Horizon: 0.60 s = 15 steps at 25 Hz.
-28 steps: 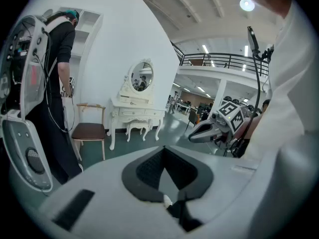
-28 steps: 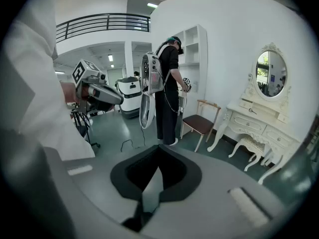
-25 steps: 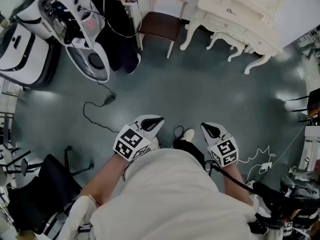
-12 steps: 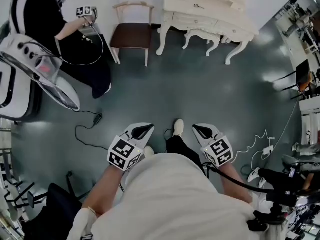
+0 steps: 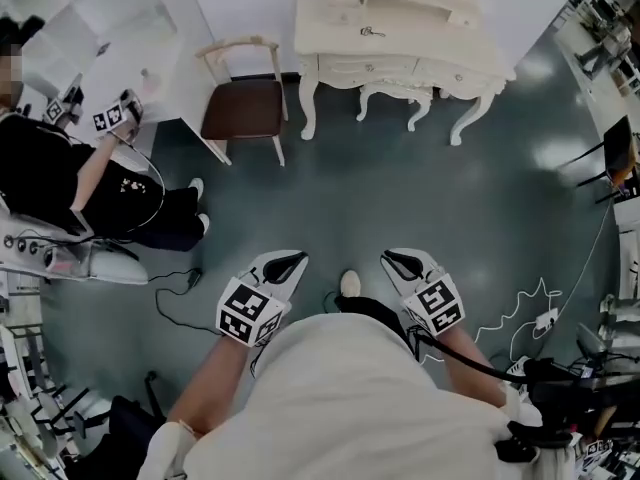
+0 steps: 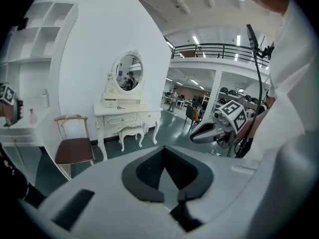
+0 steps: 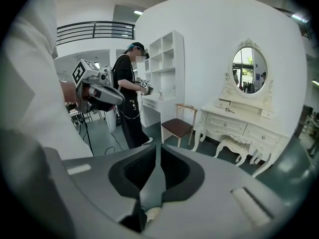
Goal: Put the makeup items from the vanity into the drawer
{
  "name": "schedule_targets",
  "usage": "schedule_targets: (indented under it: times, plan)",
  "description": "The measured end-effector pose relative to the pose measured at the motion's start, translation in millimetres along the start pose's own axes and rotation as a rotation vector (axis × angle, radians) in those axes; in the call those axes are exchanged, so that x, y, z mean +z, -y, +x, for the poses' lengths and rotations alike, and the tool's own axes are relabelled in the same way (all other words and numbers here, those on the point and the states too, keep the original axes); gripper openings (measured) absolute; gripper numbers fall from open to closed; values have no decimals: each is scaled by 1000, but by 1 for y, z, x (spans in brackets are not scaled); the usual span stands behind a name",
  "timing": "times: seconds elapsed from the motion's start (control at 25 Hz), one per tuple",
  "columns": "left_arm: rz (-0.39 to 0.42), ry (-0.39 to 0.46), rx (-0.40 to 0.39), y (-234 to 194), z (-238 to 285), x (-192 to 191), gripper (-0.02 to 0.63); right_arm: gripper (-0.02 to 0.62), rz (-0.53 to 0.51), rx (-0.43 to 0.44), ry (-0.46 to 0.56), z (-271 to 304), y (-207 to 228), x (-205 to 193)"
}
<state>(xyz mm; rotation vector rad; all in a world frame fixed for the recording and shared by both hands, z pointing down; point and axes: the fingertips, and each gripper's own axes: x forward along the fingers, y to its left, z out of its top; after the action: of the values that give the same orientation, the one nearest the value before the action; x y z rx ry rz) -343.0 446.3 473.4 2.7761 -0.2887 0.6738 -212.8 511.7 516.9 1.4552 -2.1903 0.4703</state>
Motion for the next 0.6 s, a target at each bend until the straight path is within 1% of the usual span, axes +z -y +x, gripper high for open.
schedule_targets:
  times: [0.2,0.32,0.6]
  plan:
    - [24,-3,26,-16,71,59,3,34,-19,10,23,2,88,12]
    - [31,-9,29,-22,106,90,9,34,-9,9,26,3,133,13]
    - [20,-33,-15,-33,160,125,15,34,63,-11,27,8,188,10]
